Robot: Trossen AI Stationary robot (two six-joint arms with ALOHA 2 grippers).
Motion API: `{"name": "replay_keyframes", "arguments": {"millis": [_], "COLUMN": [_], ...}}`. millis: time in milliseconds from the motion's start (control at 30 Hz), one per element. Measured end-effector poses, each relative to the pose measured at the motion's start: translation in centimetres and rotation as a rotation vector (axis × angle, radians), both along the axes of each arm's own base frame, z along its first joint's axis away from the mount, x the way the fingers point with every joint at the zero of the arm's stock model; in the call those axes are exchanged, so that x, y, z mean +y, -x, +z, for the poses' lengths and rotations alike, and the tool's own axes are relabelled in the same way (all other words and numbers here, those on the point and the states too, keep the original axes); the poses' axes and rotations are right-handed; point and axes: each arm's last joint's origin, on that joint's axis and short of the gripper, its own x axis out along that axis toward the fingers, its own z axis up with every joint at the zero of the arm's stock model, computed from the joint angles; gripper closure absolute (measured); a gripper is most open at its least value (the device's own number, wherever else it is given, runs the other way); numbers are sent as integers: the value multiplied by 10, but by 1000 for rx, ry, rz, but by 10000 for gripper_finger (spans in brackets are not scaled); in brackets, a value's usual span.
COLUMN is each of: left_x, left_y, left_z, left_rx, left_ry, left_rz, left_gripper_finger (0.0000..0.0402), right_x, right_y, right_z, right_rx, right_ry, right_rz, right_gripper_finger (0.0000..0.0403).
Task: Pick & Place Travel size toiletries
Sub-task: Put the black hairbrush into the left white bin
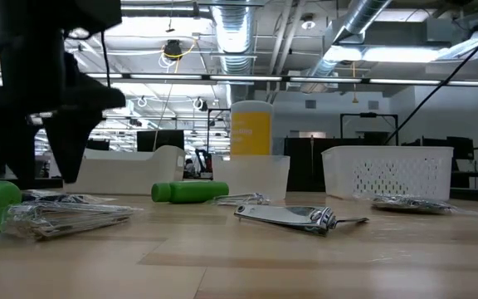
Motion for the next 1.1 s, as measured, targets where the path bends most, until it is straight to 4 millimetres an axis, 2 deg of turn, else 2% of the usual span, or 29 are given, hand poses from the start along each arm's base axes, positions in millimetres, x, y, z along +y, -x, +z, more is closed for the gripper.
{"name": "replay_keyframes", "arguments": {"millis": [267,533,633,867,1100], "left_x": [0,2,4,9,13], "left_y": [-4,2,3,16,25], "left_z": [-12,-24,-22,-22,-18], "left_rx": [32,9,0,-25,-65], "left_ry": [2,22,38,52,69], "left_rz": [0,3,10,48,69], "left_gripper_finger": [130,159,185,271,329], "right_x": [0,0,0,0,0], "right_y": [0,0,0,0,0], "right_z": [0,0,0,-1,0], "right_rx": [-1,-1,5,5,5], "right_ry": [-1,-1,3,4,3], "right_rz": [0,0,0,0,0], "right_gripper_finger": [132,132,132,132,132]}}
